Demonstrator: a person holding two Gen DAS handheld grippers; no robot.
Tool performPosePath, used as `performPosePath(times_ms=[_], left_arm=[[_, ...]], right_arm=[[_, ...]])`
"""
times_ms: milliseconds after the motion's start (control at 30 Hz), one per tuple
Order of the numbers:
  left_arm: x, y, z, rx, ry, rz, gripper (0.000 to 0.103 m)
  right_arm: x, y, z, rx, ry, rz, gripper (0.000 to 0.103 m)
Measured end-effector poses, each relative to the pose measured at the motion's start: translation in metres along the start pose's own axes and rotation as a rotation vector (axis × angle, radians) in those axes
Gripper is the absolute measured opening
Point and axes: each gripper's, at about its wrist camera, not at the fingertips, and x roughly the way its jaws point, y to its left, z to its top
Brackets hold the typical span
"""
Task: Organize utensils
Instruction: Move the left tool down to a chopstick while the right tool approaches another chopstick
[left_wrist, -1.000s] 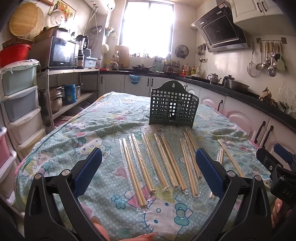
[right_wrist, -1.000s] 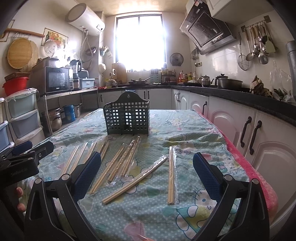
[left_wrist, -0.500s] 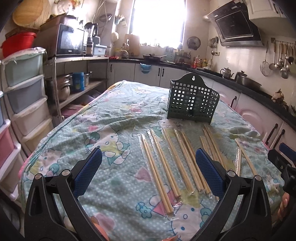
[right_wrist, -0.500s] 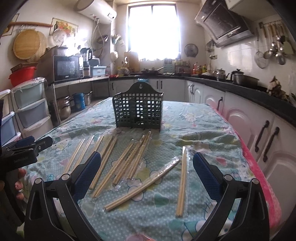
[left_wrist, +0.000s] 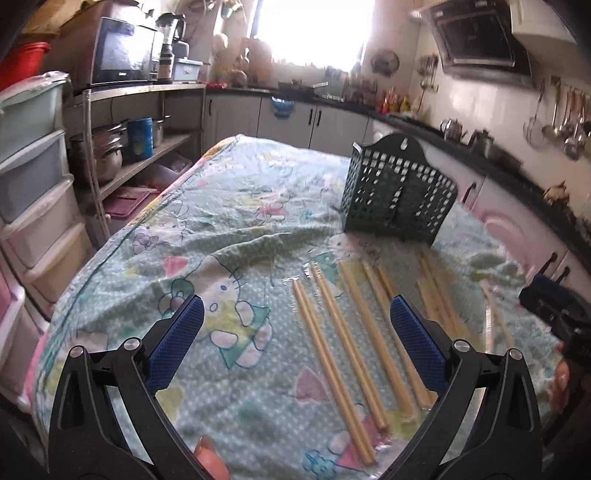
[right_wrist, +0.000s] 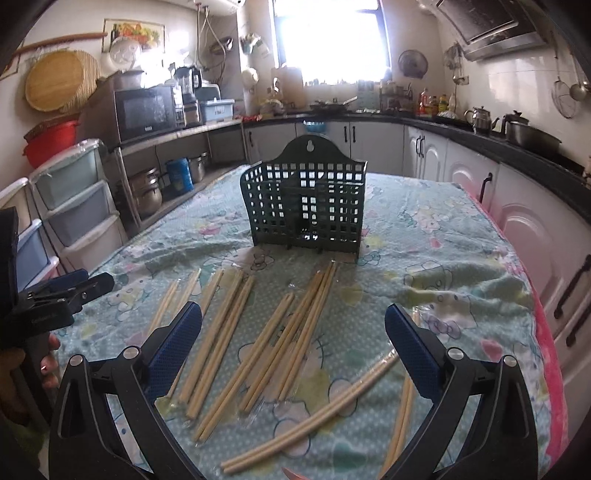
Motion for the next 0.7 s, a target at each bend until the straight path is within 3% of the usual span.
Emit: performPosePath(times_ms=[200,300,367,500,700], left_arm=[[0.032,0.003,0.011,0.014,0.089,-0.021,0.088],[0.051,0.003,0.013,0.01,0.145,-0.043,0.073],[0.06,0.002,0.013,0.001,0.183,-0.058,0.055],[0.08,0.008,0.011,-0.06,0.26,-0.106,0.043],[0.095,0.006,0.009,-0.052,0.312,-0.097,0.032]], right_arm=[[0.03,-0.008,0.016,-0.014,0.059,0.006,0.085],[0.046,-0.016,0.021,-0.015,0.08,-0.016,0.08],[0.061,-0.025,0.024,-0.012,0.11,-0.027,0.073],[0.09,-0.04,0.027,0.008,0.192,-0.055,0.061],[0.126,-0.058,0.028,0.063,0.267,-0.069,0.046]])
